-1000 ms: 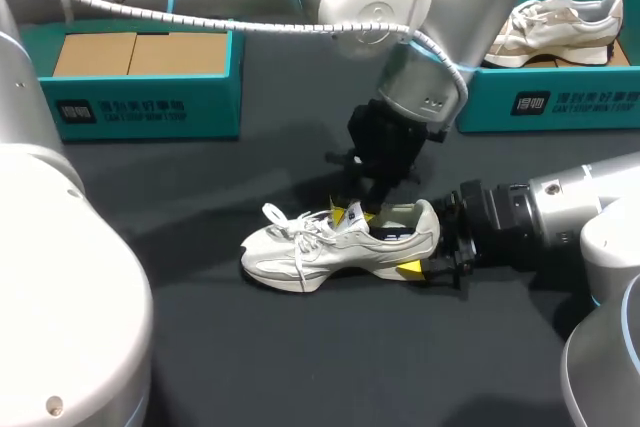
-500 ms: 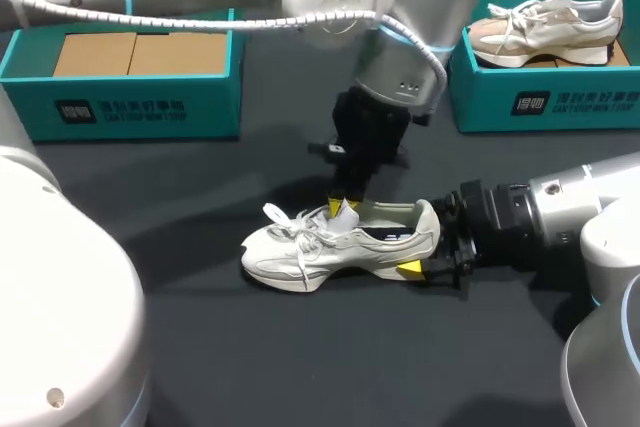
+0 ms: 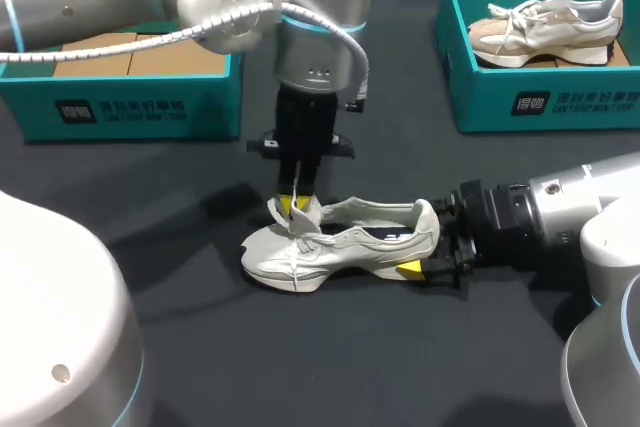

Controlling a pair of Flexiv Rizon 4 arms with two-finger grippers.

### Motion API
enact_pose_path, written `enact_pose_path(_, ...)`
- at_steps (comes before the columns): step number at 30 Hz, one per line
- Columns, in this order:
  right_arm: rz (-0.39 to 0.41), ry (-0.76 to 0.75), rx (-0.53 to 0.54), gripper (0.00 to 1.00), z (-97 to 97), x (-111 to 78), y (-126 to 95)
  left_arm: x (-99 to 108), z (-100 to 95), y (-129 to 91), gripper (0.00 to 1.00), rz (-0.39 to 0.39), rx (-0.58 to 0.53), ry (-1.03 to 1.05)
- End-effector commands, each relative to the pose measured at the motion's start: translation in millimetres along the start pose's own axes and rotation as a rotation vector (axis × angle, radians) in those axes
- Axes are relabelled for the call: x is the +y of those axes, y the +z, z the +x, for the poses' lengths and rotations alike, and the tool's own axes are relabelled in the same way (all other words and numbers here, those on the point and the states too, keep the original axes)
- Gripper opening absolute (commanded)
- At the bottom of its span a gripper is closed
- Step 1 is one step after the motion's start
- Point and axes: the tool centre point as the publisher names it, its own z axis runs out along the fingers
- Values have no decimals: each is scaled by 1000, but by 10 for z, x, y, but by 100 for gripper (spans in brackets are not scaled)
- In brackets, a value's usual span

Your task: Take the shoe out of the shoebox, open the shoe tongue, remove and reinsert the insole, then place the shoe into the shoebox

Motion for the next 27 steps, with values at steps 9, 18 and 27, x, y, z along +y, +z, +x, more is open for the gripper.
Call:
enact_pose_path(9, 4, 0, -3, 0, 10, 2, 8, 69, -251, 310, 7, 94, 141, 16)
enact_pose_path(18, 4, 0, -3, 0, 10, 2, 8, 20, -243, 539, 23, 155, 58, -17)
enact_pose_path(27, 4, 0, -3, 0, 10, 2, 8, -69, -368, 621, 57, 165, -14, -25)
